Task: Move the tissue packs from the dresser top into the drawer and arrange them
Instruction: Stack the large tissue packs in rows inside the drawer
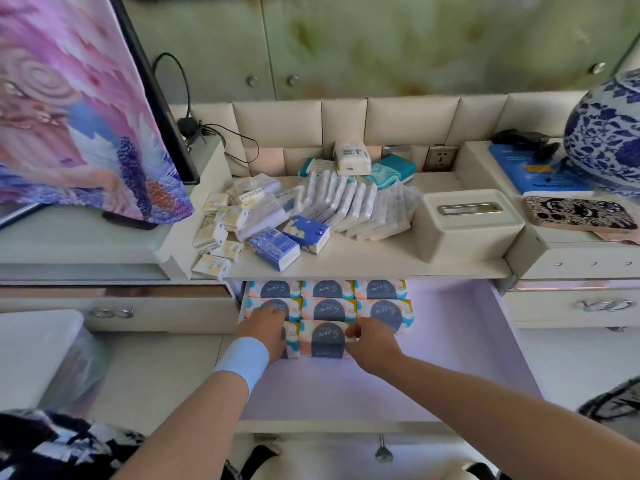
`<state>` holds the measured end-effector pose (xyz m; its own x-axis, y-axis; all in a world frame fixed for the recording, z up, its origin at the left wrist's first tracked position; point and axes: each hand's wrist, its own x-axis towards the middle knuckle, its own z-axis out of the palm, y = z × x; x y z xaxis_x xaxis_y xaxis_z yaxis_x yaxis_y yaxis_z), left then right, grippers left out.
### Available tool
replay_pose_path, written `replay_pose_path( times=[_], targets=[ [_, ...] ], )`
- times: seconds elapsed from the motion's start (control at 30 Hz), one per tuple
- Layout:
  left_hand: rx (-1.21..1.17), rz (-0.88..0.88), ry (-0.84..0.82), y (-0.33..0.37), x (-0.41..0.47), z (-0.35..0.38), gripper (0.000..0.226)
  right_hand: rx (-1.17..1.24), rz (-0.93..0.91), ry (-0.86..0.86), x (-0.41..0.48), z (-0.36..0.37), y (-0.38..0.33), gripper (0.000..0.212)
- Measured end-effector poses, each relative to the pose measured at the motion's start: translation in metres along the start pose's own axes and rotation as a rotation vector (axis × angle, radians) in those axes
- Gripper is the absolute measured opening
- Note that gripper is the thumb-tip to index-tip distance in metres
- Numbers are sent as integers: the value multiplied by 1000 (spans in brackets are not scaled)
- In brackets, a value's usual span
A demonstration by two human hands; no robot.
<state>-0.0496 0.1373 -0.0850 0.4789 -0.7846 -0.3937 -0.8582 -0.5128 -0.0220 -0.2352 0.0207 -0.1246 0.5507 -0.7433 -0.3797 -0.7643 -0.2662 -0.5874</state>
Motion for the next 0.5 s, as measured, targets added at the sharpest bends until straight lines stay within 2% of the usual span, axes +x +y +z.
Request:
replay_pose_path(
  times=[0.2, 0.33, 0.4, 0.5],
  targets=[
    [36, -44, -27, -4, -3, 0, 55, -192, -66, -85, 1, -12, -6, 34],
    [-42, -73, -190, 6, 4, -23, 58, -462, -173, -220, -9, -30, -17, 45],
    [-83, -39, -217, 10, 8, -52, 48, -589, -205, -186, -10, -48, -28, 42],
    [-110, -4, -147, 8, 16, -95, 32, -574, -219, -98, 2, -77, -48, 36]
  ],
)
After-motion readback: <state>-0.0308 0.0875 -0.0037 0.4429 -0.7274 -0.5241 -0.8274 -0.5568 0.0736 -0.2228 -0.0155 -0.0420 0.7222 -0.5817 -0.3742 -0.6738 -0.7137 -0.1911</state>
